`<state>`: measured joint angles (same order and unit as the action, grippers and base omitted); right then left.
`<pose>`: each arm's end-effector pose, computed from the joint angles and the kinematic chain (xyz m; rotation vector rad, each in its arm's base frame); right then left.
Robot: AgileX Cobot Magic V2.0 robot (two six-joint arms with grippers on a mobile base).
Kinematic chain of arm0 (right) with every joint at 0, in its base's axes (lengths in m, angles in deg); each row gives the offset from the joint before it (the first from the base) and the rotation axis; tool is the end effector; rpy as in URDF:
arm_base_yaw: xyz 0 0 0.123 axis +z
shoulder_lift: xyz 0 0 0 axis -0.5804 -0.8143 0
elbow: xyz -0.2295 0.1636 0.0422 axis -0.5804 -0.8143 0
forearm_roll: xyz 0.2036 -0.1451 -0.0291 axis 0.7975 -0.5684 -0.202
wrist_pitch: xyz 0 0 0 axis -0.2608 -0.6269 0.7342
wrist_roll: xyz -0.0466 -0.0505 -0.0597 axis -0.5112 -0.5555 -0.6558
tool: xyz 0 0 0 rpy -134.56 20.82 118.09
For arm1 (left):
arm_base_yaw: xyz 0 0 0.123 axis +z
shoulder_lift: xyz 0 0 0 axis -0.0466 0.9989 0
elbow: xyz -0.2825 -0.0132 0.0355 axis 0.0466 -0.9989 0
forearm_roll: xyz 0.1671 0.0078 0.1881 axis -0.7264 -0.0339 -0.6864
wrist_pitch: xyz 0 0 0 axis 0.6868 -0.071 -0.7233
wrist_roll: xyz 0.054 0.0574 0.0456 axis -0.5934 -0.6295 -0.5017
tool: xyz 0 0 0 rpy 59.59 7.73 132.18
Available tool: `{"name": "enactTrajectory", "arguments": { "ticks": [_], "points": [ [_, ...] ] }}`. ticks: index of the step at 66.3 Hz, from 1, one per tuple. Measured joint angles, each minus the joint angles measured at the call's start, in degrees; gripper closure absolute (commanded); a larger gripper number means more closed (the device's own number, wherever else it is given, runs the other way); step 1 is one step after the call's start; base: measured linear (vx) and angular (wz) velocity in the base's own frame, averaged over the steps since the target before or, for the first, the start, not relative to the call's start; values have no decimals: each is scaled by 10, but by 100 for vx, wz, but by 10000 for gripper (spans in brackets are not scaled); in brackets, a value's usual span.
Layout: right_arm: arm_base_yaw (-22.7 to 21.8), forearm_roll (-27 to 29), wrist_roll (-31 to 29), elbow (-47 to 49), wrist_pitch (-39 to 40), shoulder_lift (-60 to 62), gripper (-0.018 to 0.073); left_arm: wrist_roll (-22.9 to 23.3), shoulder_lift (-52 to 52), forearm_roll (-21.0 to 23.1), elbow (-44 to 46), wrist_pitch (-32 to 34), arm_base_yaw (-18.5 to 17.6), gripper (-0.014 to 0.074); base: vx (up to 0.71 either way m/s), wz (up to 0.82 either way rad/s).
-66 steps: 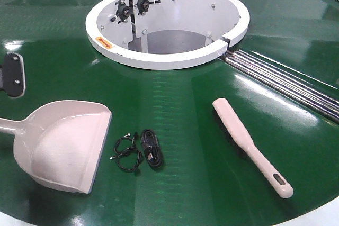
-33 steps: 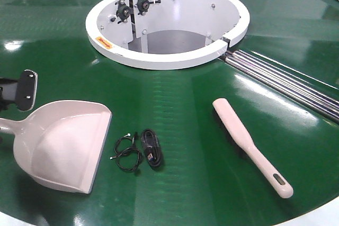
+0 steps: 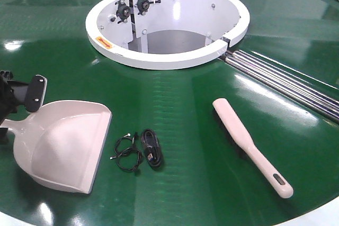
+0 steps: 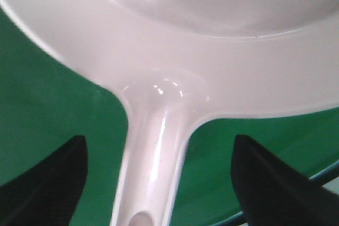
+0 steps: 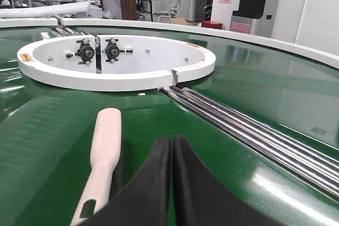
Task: Clean and inspect green conveyor with broom and dustpan
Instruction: 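Tilt the dustpan with the left gripper, lip down beside the cables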
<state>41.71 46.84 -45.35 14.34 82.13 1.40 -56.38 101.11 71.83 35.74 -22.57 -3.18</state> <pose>0.0564 0.0059 0.1957 -0.1612 1.5881 0.0073 0.3438 0.0136 0.2315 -2.1301 -2.2588 -0.3730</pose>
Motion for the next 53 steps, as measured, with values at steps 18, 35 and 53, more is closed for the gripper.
{"name": "enactTrajectory", "arguments": {
  "ticks": [18, 35, 53],
  "points": [
    [0, 0, 0, 0, 0, 0, 568, -15, 28, -15, 0, 0, 0, 85, 0, 0],
    [0, 0, 0, 0, 0, 0, 568, -16, 38, -33, 0, 2, 0, 309, 0, 0],
    [-18, 0, 0, 0, 0, 0, 568, -16, 46, -57, 0, 5, 0, 605, 0, 0]
  ]
}}
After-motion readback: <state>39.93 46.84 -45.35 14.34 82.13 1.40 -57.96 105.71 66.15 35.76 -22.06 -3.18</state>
